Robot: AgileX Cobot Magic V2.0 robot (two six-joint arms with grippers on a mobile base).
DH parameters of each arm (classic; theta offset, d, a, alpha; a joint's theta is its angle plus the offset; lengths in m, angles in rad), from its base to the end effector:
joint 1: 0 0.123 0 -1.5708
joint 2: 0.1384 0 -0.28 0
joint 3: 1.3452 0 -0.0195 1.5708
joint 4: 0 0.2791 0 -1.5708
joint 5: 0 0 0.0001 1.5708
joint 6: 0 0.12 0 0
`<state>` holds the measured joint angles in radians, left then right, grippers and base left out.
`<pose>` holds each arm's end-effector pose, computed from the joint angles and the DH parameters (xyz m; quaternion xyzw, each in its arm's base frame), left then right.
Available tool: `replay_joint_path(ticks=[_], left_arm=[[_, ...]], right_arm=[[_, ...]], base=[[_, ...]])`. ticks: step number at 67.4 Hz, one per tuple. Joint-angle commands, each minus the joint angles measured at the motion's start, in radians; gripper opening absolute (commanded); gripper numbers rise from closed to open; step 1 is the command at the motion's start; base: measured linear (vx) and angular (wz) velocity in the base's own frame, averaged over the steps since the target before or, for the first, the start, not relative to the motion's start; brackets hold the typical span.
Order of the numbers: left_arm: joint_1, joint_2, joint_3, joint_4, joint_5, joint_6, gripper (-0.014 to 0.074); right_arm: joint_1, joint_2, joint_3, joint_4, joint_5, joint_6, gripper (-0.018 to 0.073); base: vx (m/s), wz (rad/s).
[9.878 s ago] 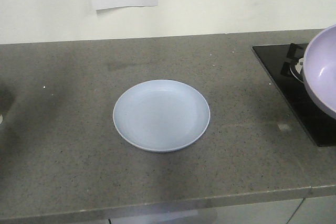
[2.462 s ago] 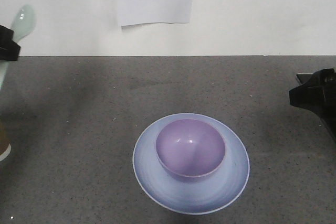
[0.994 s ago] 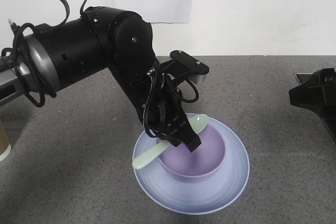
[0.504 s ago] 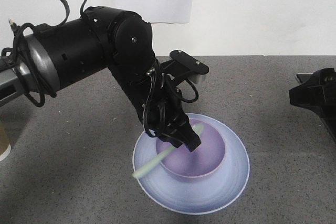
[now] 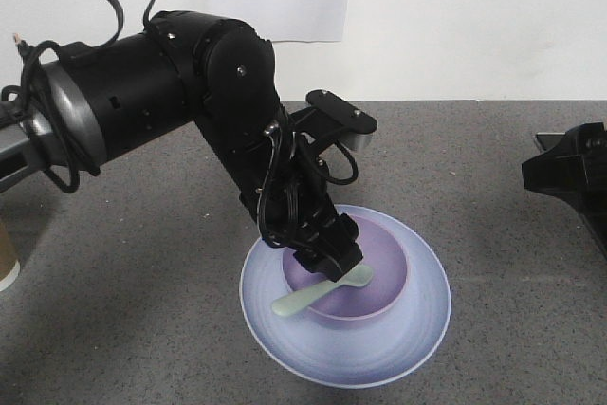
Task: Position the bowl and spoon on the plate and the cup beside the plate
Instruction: 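Lower the spoon into the bowl and open the left gripper, then raise the left gripper and move it above the brown paper cup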
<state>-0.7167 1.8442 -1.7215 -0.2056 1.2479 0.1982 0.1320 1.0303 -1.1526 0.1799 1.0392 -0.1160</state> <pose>0.3057 -0.2972 0.2765 0.4184 0.8913 -0.1341 0.1118 0.2354 0.0499 0.3708 -0.1005 0.9230 0.0915 0.3599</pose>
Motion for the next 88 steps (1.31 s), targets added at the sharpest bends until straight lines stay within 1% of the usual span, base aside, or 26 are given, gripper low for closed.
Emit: replay_joint_path(ticks=[1,6,11,16,19,22,28,40,46,57,64,71,78,83,88], left_arm=[[-0.003,-0.080,-0.029,-0.007,0.004,-0.013,0.0544],[-0.003,-0.106,-0.029,0.031,0.003,-0.037,0.0544],[-0.003,-0.141,-0.029,0.102,0.003,-0.078,0.0544],[0.003,-0.175,-0.029,0.192,0.004,-0.131,0.0544],[0.014,-0.197,-0.029,0.246,0.004,-0.175,0.0544],[0.030,-0.224,-0.029,0.283,0.004,-0.210,0.0544],[0.084,-0.274,-0.029,0.336,0.004,-0.263,0.0544],[0.234,-0.380,-0.028,0.391,0.004,-0.320,0.0544],[0.326,-0.427,-0.028,0.404,0.004,-0.322,0.0544],[0.495,-0.490,-0.024,0.404,0.004,-0.322,0.0544],[0.590,-0.518,0.008,0.406,0.004,-0.320,0.0544],[0.676,-0.537,0.074,0.417,0.004,-0.318,0.0544],[0.751,-0.548,0.145,0.442,0.004,-0.319,0.0544],[0.803,-0.548,0.196,0.445,0.004,-0.322,0.0544],[0.836,-0.545,0.242,0.445,0.003,-0.339,0.0544]], right_arm=[[-0.008,-0.013,-0.022,0.008,-0.057,-0.006,0.0591],[-0.008,-0.013,-0.022,0.008,-0.057,-0.006,0.0591],[-0.008,-0.013,-0.022,0.008,-0.057,-0.006,0.0591],[-0.008,-0.013,-0.022,0.008,-0.057,-0.006,0.0591],[-0.008,-0.013,-0.022,0.008,-0.057,-0.006,0.0591],[-0.008,-0.013,-0.022,0.008,-0.057,-0.006,0.0591],[-0.008,-0.013,-0.022,0.008,-0.057,-0.006,0.0591],[-0.008,-0.013,-0.022,0.008,-0.056,-0.006,0.0591],[-0.008,-0.013,-0.022,0.008,-0.056,-0.006,0.0591],[-0.008,-0.013,-0.022,0.007,-0.056,-0.006,0.0591],[-0.008,-0.013,-0.022,0.007,-0.056,-0.009,0.0591],[-0.008,-0.013,-0.022,0.007,-0.056,-0.009,0.0591],[-0.008,-0.013,-0.022,0.007,-0.056,-0.009,0.0591],[-0.008,-0.013,-0.022,0.007,-0.057,-0.009,0.0591],[-0.008,-0.013,-0.022,0.007,-0.057,-0.009,0.0591]], base=[[0.00,0.00],[0.00,0.00],[0.00,0.00],[0.00,0.00],[0.00,0.00],[0.00,0.00],[0.00,0.00],[0.00,0.00],[0.00,0.00],[0.00,0.00],[0.00,0.00],[0.00,0.00],[0.00,0.00],[0.00,0.00],[0.00,0.00]])
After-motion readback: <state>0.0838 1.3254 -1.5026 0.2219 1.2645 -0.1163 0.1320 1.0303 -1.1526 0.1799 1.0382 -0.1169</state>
